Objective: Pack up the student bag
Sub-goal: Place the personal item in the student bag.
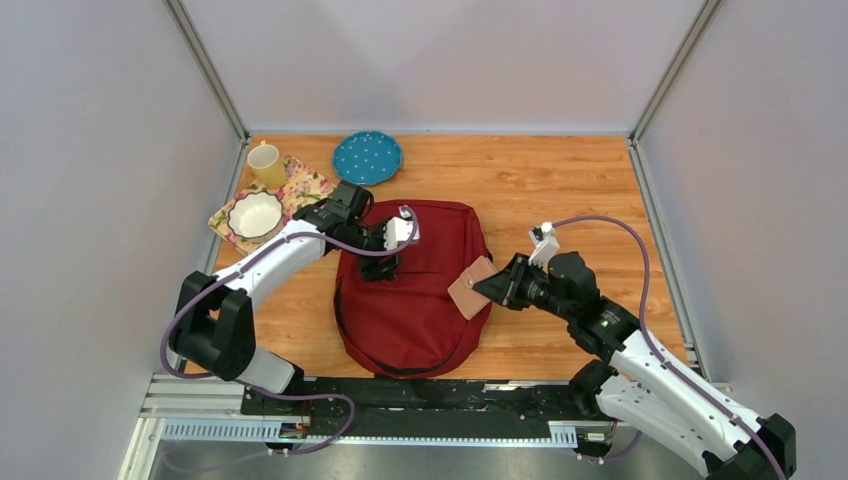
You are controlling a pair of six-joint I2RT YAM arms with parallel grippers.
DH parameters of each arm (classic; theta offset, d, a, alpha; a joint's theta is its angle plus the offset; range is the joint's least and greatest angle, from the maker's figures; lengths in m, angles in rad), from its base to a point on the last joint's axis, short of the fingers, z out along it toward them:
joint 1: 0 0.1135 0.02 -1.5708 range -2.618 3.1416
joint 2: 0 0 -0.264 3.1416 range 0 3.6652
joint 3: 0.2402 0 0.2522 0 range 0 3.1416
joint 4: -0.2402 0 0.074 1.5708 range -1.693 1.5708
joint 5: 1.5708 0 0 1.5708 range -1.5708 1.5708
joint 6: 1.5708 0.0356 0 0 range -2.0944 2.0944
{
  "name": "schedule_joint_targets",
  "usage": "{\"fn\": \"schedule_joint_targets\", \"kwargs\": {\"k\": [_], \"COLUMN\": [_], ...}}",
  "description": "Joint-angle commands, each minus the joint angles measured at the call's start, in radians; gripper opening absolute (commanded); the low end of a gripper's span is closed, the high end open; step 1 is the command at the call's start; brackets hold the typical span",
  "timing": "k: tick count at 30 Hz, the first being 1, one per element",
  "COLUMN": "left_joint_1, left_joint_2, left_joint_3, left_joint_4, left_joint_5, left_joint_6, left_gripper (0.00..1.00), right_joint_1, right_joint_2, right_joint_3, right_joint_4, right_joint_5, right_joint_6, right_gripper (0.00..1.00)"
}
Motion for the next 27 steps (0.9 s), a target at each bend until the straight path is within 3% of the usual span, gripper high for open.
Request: {"fn": "schedule_joint_targets", "kwargs": {"k": [1,9,12,15,16,18,23,27], "left_joint_1": [-0.027,-0.069,-0.069,-0.07,-0.07,-0.069,-0.069,-0.069], "left_joint_2": [-0.027,0.01,0.019,0.034,0.042,0.061,0.015,-0.038], "left_joint_3": [-0.045,-0.095,-0.082,-0.066,-0.045,-0.022,-0.003,-0.06], "left_joint_4": [0.008,0.161,0.179,0.17,0.163,0.14,0.213,0.353], "left_joint_5": [0.025,-0.165,-0.153,-0.13,-0.131,-0.137,-0.133,-0.16], "left_joint_6": [-0.014,-0.112,-0.13,-0.156,-0.164,-0.191,-0.288,-0.328], "left_gripper": [0.69,0.68,0.65,0.57,0.46,0.37,0.4,0.35], "right_joint_1": [-0.004,-0.004,-0.004,-0.005,-0.004,-0.005,-0.005,-0.007], "right_joint_2": [0.005,-0.001,-0.002,-0.01,-0.013,-0.021,-0.025,-0.03], "right_joint_3": [-0.001,-0.007,-0.007,-0.008,-0.008,-0.01,-0.013,-0.007], "right_joint_4": [0.061,0.065,0.064,0.063,0.061,0.06,0.055,0.051], "right_joint_5": [-0.009,-0.01,-0.009,-0.007,-0.006,-0.004,0.001,0.004], "right_joint_6": [-0.004,-0.002,-0.002,-0.004,-0.004,-0.002,-0.002,-0.004], "right_gripper": [0.0,0.0,0.0,0.0,0.0,0.0,0.0,0.0]}}
